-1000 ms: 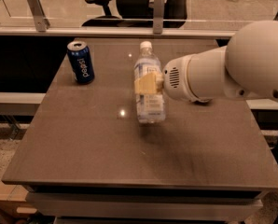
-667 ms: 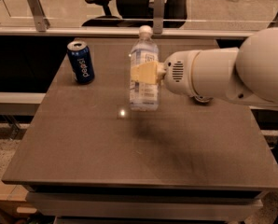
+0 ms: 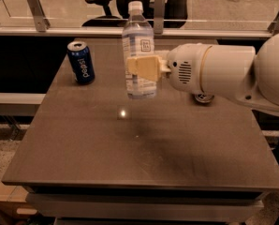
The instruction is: Pick blue plastic bottle
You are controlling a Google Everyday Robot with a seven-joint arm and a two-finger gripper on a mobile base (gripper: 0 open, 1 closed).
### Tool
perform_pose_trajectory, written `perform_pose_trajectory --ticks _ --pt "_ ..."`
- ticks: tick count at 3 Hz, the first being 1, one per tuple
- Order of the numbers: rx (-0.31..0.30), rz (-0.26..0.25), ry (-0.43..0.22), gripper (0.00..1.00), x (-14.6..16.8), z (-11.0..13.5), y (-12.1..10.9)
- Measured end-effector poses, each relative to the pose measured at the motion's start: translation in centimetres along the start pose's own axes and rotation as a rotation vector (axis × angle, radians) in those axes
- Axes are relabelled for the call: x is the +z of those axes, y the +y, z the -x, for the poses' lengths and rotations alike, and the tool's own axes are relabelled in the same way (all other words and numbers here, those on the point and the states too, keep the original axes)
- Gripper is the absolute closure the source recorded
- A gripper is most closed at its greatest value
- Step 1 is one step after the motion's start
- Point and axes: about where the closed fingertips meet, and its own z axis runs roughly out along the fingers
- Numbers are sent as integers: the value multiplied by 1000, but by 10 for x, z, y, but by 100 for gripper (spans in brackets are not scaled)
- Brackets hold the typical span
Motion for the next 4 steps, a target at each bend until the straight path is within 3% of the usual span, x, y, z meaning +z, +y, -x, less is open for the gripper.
perform_pose_trajectory --ticks 1,2,3,4 --pt "-213 33 18 100 0 -9 6" --pt "-373 67 17 100 3 -23 3" --pt "-452 109 -58 100 5 -32 -5" --pt "-493 165 -146 100 8 -40 -12"
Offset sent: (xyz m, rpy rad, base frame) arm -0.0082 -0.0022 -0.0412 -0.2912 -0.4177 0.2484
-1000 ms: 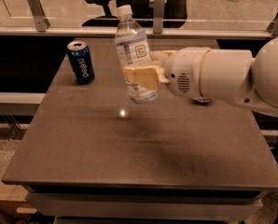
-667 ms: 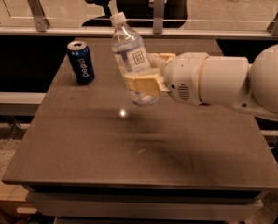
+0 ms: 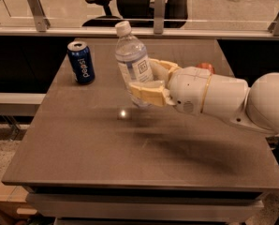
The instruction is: Pick blue plastic bottle
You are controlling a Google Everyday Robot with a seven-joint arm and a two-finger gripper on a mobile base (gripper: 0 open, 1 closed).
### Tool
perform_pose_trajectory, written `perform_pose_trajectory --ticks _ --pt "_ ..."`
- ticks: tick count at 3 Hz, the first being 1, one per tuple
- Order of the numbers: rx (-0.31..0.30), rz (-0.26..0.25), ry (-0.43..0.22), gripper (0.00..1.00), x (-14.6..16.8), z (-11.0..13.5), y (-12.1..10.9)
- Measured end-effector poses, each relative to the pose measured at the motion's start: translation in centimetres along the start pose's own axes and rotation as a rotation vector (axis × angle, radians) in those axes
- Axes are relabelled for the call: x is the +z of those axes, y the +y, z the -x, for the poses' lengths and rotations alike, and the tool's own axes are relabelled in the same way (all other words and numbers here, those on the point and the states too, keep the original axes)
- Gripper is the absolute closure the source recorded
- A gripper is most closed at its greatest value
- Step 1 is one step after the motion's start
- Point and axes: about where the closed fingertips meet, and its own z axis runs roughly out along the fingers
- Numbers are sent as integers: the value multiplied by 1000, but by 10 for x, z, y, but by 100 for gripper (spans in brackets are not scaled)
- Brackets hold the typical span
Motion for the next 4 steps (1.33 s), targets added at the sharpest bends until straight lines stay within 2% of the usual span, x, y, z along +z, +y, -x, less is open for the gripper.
perform_pose_trajectory --ticks 1,2,4 --pt "-6 21 -65 100 -1 -9 0" --pt "12 21 -87 100 -8 -19 9" --pt "65 -10 -45 100 -25 -44 29"
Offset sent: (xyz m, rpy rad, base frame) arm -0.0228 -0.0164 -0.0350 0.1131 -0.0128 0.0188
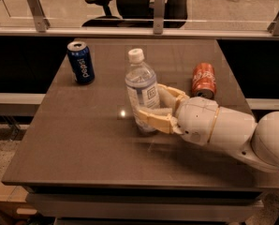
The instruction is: Pick blue plastic bottle
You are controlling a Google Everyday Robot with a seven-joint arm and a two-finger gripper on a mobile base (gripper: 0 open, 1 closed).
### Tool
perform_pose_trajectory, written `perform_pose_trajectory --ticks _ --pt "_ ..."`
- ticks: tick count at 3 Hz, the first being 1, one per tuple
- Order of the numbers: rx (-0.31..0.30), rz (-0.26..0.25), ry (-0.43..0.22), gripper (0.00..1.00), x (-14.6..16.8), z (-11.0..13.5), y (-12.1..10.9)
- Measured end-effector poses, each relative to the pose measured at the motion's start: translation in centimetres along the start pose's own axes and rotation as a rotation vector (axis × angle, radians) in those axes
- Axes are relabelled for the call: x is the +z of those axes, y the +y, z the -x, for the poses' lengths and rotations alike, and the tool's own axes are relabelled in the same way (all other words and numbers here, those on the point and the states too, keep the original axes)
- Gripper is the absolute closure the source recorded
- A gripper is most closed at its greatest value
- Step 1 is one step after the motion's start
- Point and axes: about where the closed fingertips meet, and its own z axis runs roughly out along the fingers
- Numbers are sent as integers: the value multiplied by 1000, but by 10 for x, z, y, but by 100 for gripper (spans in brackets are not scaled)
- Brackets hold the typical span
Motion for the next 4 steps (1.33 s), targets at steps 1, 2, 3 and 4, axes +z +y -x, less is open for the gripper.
perform_pose_trajectory --ticks 1,2,3,4 --pt "13 5 10 100 1 -6 5" --pt "12 8 10 84 2 -5 6" --pt "10 11 11 61 3 -5 7" --pt "9 14 11 38 5 -4 8"
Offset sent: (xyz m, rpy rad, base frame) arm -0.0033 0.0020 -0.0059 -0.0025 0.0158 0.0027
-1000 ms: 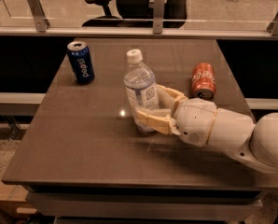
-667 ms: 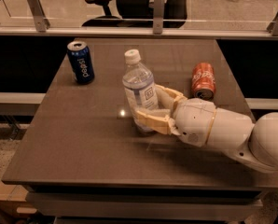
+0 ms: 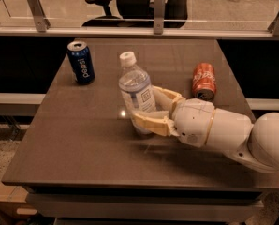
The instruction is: Pick blue plastic bottle
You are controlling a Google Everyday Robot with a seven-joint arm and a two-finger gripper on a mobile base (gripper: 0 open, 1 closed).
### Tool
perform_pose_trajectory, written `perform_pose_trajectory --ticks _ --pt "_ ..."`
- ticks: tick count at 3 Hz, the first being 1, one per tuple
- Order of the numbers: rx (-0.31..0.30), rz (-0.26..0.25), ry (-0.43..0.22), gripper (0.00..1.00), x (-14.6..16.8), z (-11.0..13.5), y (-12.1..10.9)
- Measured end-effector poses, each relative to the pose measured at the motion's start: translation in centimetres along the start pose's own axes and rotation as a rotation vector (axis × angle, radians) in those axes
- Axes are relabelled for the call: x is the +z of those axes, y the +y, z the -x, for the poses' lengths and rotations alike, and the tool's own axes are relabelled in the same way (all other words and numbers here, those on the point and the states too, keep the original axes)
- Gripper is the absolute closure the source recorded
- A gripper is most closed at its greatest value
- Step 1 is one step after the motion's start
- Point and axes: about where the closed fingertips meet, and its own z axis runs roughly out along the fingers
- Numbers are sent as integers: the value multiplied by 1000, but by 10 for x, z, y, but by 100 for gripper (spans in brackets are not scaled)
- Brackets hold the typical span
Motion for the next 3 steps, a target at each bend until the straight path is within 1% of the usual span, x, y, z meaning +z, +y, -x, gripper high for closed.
perform_pose_trajectory --ticks 1,2,3 --pt "-1 3 0 14 1 0 1" --pt "-3 7 1 0 3 1 3" --pt "-3 7 1 0 3 1 3"
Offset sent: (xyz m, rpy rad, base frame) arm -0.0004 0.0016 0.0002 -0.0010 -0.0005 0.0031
